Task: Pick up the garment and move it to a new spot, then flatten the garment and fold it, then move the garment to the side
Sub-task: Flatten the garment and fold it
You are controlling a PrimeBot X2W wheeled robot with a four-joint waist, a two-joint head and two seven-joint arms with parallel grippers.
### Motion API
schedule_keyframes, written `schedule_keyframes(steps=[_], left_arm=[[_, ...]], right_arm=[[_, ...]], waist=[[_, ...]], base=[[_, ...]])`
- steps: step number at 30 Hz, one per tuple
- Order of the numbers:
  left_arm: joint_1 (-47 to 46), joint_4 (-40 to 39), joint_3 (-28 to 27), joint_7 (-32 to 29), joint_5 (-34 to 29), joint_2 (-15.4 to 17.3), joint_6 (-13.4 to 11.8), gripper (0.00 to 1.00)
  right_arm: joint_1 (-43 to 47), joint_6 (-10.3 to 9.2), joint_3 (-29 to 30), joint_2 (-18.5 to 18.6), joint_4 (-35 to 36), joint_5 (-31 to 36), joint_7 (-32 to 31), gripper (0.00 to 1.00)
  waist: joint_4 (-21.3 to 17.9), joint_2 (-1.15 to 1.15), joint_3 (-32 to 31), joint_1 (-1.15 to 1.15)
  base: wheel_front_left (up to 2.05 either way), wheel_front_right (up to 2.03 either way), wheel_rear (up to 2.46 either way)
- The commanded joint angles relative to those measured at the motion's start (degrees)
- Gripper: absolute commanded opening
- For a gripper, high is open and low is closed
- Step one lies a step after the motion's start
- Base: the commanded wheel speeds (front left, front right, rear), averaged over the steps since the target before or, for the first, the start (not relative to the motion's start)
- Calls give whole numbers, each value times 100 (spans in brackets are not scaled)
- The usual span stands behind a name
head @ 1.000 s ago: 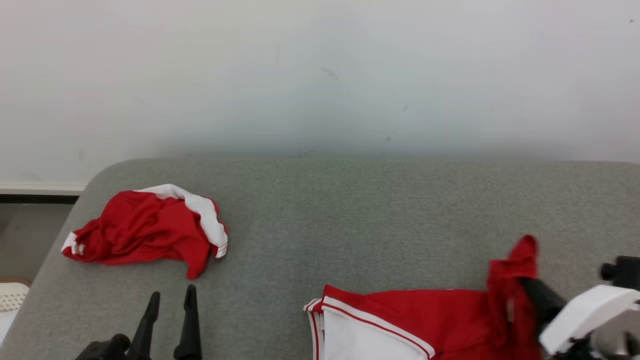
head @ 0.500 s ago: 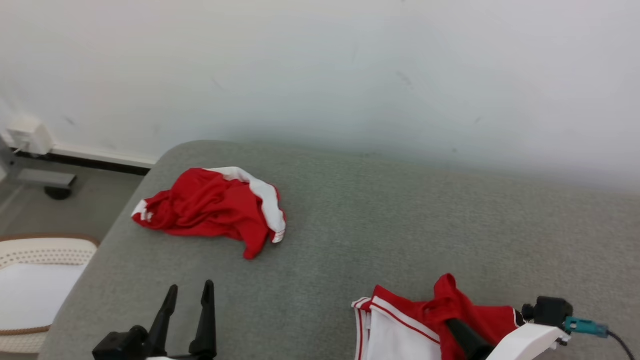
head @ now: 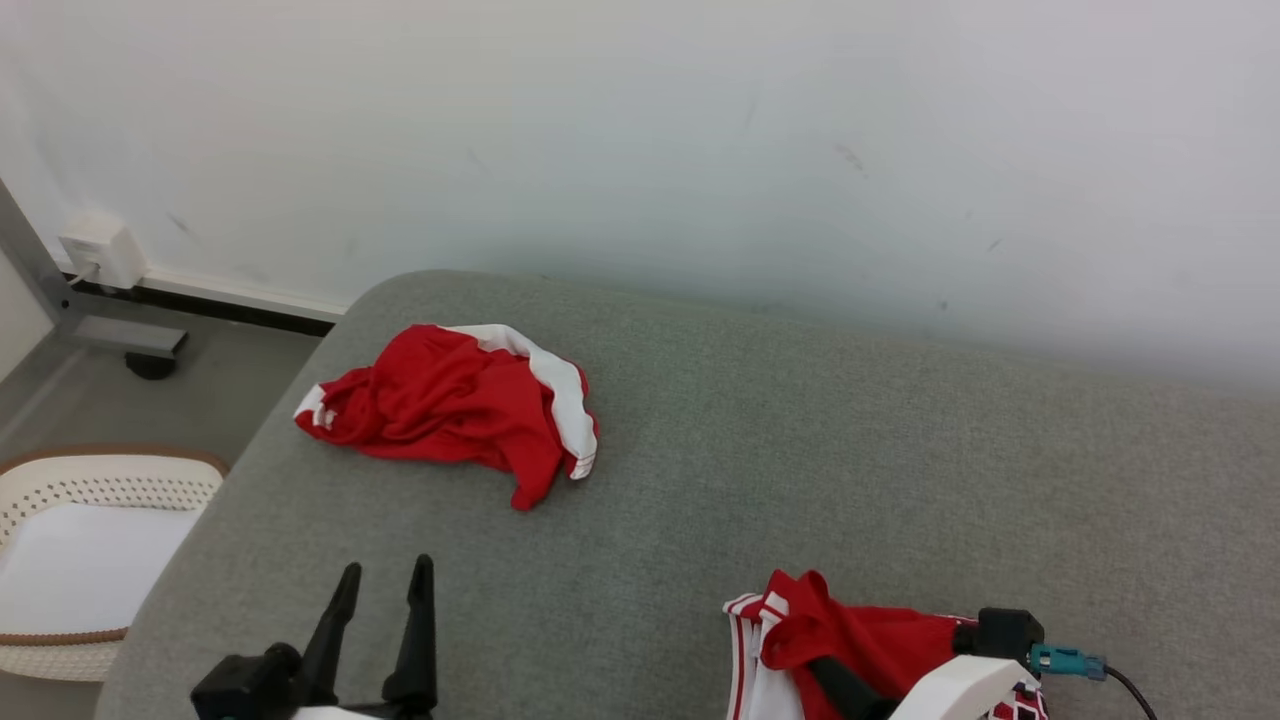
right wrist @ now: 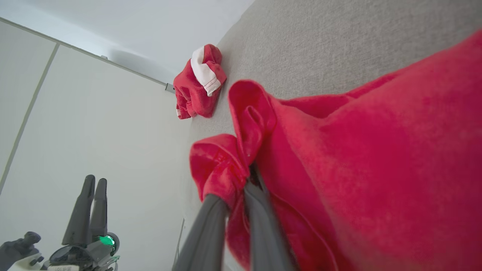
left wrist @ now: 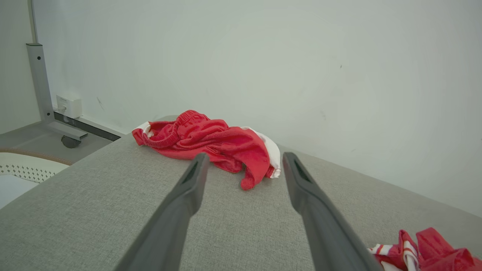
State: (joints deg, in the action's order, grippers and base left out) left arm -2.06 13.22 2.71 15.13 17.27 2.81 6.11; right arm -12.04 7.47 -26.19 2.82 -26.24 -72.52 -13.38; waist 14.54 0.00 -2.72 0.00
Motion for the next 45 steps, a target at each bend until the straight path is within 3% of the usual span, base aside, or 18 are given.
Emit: schedule_keyframes(steps=[1,2,3,10,14,19,24,27,31,37,38,40,45], left_arm=[[-52,18,-23,-1,-73,20,27,100],[-57,20,-29,-1,-77,19,30,100],[-61,25,-30,-1,-83,19,30,100],[4,44,-72,-1,-33,18,15,100],[50,29,-93,-1,51,19,-3,100],[101,-33,-115,-1,113,19,-39,100],[110,-77,-115,-1,165,20,-65,100],[114,-106,-93,-1,194,18,-82,100],[99,-121,-64,-1,231,21,-105,100],[35,-92,-9,-1,193,21,-82,100],[20,-85,-18,-1,161,21,-74,100],[10,-77,-36,-1,118,20,-60,100],[-16,-38,11,-1,76,20,-18,100]], right_arm=[[-225,3,-220,20,-238,-128,150,36],[-293,3,-335,16,-312,-228,195,82],[-360,3,-452,16,-372,-296,254,100],[-647,3,-861,20,-393,-566,439,100],[-678,3,-700,59,-38,-769,465,100],[-607,3,-416,542,831,-583,685,100],[-494,3,-262,1335,1376,544,1284,100],[-378,3,-138,1701,1272,1534,1680,100],[-166,3,203,1619,1016,2416,2018,100],[57,3,624,1026,443,3401,2302,100],[64,3,624,929,377,3523,2304,71],[63,3,582,803,234,3842,2321,0],[122,2,38,531,-72,4289,2125,0]], waist=[[-31,0,20,0],[-43,0,26,0],[-54,0,29,0],[-220,0,25,0],[-410,0,10,0],[-701,0,-5,0],[-995,0,2,0],[-1127,0,17,0],[-1211,0,40,0],[-1160,0,69,0],[-1129,0,71,0],[-1058,0,73,0],[-816,0,87,0]], base=[[0,0,0],[0,0,0],[0,0,0],[0,0,0],[0,0,0],[0,0,0],[0,0,0],[0,0,0],[0,0,0],[0,0,0],[0,0,0],[0,0,0],[0,0,0]])
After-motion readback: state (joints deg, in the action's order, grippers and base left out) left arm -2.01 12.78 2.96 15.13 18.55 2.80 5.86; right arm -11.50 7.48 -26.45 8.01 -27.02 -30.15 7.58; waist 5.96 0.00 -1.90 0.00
